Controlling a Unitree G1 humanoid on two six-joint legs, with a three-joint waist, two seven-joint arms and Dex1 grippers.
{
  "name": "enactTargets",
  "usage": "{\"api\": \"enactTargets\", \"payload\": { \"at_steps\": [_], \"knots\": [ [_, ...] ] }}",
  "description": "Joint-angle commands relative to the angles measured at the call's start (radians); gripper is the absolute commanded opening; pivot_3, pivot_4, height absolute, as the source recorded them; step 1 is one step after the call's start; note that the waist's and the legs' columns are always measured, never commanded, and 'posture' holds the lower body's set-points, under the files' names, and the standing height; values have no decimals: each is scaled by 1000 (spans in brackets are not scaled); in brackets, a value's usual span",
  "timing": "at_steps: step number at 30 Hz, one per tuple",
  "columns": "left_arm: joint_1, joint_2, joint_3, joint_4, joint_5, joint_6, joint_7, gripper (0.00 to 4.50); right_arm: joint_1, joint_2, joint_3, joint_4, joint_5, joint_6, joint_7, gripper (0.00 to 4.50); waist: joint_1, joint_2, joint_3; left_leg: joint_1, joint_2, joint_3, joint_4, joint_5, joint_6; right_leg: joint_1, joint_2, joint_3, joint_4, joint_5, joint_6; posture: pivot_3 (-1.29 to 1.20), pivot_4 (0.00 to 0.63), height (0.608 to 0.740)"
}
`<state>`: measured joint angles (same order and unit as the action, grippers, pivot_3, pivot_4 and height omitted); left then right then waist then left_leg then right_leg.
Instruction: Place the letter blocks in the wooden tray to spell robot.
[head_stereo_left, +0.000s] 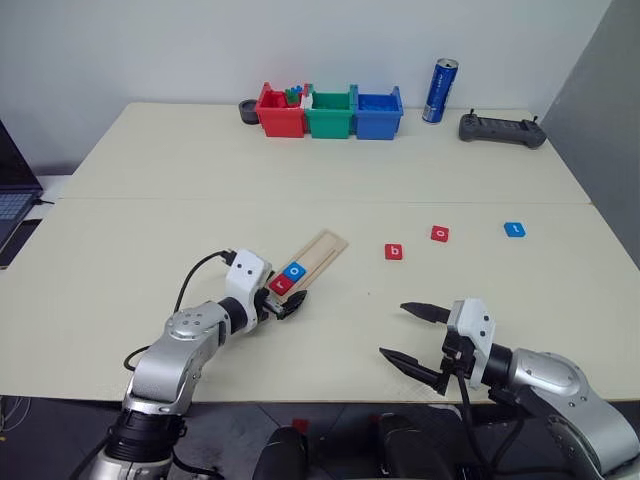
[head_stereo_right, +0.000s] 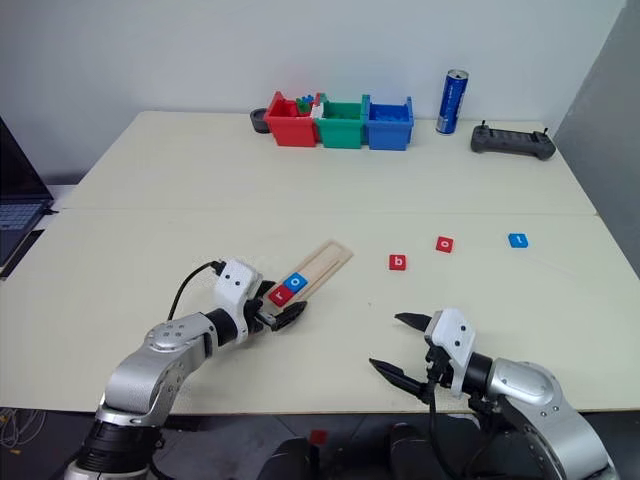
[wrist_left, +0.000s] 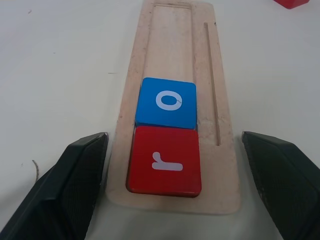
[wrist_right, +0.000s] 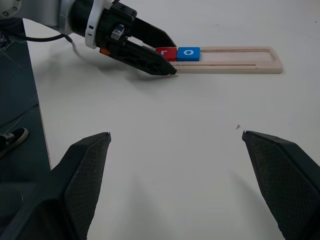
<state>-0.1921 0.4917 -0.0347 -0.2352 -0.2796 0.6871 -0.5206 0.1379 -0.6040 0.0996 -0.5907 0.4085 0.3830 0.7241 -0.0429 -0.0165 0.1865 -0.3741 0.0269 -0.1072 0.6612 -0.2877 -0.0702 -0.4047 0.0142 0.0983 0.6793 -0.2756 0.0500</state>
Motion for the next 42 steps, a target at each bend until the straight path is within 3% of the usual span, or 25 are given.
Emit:
{"api": "enactTargets", "payload": {
  "at_steps": [1,3,8,17,23,28,37,42],
  "knots": [
    [-4,13,-16,-6,0,44,-11,4500,-7,5,2,-54,-3,-14,-5,4479,0,0,0,0,0,0,0,0,0,0,0,0,0,0,0,0,150,740],
    [-6,13,-13,-7,-6,65,-14,4500,-10,3,7,-59,-6,-14,-5,4479,0,0,0,0,0,0,0,0,0,0,0,0,0,0,0,0,150,740],
    [-11,9,-2,-7,-21,111,-12,3384,-37,-5,1,-77,17,17,-3,4500,0,0,0,0,0,0,0,0,0,0,0,0,0,0,0,0,150,740],
    [-5,67,20,16,-37,86,-84,3382,-117,-97,-20,-95,88,79,95,4500,-4,0,0,1,0,0,0,0,0,0,0,0,0,0,0,0,150,740],
    [15,183,-71,33,7,-122,-288,3382,-182,-171,-45,-52,102,92,164,4500,-5,0,0,0,0,0,0,0,0,0,0,0,0,0,0,0,150,740],
    [-27,263,-177,119,73,-383,-510,3382,-109,-296,-137,-60,129,123,240,4500,13,0,0,-1,-1,1,0,0,0,0,-1,0,-2,1,-1,0,150,740],
    [-191,212,-310,315,151,-636,-732,3382,62,-351,-331,-95,127,145,233,4500,14,0,0,-2,-1,1,0,0,0,0,-1,-1,-3,1,-1,0,150,740],
    [-251,172,-337,401,172,-707,-791,3382,136,-348,-367,-126,120,143,235,4500,14,0,0,-2,-1,0,1,0,1,0,0,-1,-2,1,-1,0,150,740]
  ]
}}
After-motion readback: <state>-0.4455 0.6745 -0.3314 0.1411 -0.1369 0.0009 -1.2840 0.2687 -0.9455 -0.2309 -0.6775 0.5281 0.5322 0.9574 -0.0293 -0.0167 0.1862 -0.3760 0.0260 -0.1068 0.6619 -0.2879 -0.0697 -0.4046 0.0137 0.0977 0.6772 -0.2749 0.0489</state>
